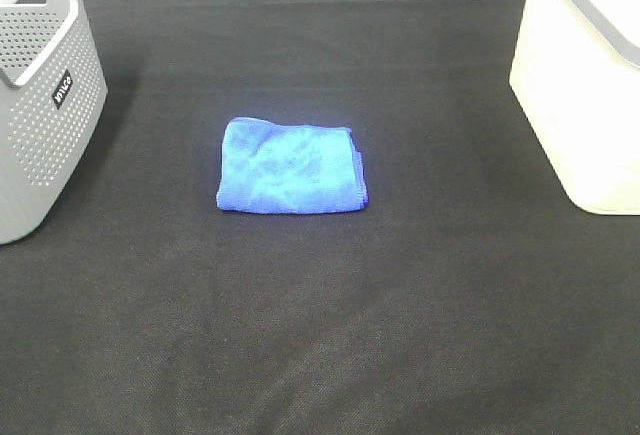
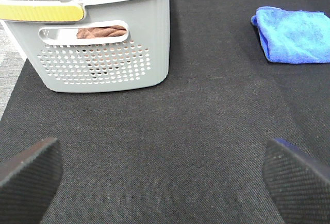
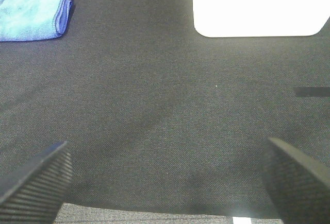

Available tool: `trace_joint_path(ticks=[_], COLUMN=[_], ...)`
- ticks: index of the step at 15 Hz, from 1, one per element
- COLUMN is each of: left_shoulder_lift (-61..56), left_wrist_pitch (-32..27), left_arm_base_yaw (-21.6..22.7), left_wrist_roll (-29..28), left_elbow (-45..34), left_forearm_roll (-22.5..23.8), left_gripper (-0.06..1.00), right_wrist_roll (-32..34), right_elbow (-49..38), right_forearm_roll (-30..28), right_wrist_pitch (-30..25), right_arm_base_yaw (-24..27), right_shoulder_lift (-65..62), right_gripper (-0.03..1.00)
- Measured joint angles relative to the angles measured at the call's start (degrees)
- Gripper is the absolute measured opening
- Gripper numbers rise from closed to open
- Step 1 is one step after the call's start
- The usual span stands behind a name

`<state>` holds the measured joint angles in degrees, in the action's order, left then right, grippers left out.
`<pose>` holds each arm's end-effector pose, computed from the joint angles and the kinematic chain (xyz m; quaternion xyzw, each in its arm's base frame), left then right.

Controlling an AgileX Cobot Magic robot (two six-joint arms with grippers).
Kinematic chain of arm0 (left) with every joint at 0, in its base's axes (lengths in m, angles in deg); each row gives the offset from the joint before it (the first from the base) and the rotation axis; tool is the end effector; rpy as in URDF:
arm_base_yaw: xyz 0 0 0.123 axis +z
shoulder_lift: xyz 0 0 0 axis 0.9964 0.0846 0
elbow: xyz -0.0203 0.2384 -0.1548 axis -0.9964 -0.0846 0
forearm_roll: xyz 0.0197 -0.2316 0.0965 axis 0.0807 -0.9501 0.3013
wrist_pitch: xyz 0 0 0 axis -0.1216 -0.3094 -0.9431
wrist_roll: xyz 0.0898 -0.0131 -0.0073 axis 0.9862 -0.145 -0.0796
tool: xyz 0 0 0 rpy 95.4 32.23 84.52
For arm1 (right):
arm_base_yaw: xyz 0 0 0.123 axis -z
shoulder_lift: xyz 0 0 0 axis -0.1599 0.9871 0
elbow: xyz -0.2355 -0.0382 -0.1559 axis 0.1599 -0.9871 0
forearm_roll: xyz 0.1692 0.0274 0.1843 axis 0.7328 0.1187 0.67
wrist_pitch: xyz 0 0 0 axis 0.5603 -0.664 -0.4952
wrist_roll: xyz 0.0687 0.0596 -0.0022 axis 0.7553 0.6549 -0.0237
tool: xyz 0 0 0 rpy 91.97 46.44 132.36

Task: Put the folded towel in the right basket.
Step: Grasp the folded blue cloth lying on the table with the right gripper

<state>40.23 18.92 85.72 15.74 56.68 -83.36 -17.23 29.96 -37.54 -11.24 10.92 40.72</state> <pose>-0.0052 -0.0026 0.2778 0.0132 0.8476 -0.0028 0.5305 -0.0025 0.0061 0.2615 -0.0141 0.8737 0.0159 0.4860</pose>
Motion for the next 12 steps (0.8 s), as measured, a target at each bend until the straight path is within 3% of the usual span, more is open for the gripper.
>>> trace_joint_path(ticks=[12], left_shoulder_lift=[0.0], left_wrist_pitch=[0.0], left_arm_base_yaw=[0.0], left_wrist_roll=[0.0], left_elbow=[0.0], left_forearm_roll=[0.0], left_gripper=[0.98], right_wrist_roll=[0.0], right_elbow=[0.0], right_forearm_roll=[0.0], right_wrist_pitch=[0.0], right_arm_base_yaw=[0.0], right_shoulder_lift=[0.0], right_gripper=[0.97])
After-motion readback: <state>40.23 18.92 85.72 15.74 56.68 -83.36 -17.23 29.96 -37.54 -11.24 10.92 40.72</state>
